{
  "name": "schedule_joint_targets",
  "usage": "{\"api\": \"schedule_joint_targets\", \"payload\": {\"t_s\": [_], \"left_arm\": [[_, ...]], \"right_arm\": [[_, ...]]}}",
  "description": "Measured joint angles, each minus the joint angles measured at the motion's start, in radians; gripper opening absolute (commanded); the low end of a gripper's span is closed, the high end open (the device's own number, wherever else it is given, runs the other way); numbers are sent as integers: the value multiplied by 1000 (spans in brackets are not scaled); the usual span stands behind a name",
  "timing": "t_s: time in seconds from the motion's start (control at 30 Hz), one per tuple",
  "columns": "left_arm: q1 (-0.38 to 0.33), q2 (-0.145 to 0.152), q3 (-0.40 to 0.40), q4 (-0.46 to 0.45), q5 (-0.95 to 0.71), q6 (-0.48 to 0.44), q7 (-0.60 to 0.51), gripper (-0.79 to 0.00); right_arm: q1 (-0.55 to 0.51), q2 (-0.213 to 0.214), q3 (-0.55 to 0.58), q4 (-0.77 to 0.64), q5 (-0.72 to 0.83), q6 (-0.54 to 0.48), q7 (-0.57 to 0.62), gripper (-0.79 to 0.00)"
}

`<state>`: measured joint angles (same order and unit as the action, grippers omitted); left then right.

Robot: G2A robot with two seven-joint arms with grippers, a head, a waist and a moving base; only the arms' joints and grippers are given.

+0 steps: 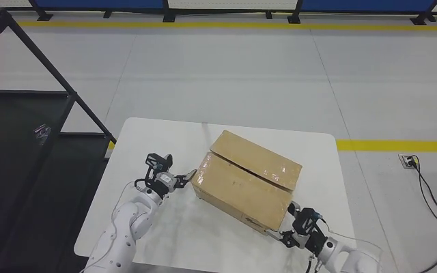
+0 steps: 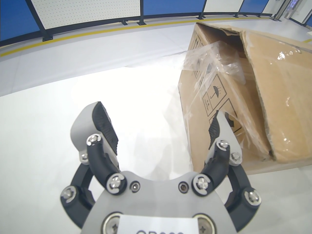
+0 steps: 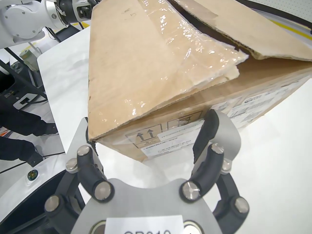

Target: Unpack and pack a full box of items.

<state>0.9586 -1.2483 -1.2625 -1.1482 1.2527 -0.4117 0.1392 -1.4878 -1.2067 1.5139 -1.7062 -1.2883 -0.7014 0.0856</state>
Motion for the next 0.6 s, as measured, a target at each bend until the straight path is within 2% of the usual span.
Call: {"api": "schedule_joint_targets", "payload": {"t_s": [0.2, 0.6], "left_arm": [[7, 2, -6, -5, 0, 2, 4, 0], [36, 9, -35, -20, -8, 11, 16, 0]], "right_arm": [[15, 1, -25, -11, -27, 43, -22, 0], [64, 4, -70, -12, -35, 51, -7, 0]]}}
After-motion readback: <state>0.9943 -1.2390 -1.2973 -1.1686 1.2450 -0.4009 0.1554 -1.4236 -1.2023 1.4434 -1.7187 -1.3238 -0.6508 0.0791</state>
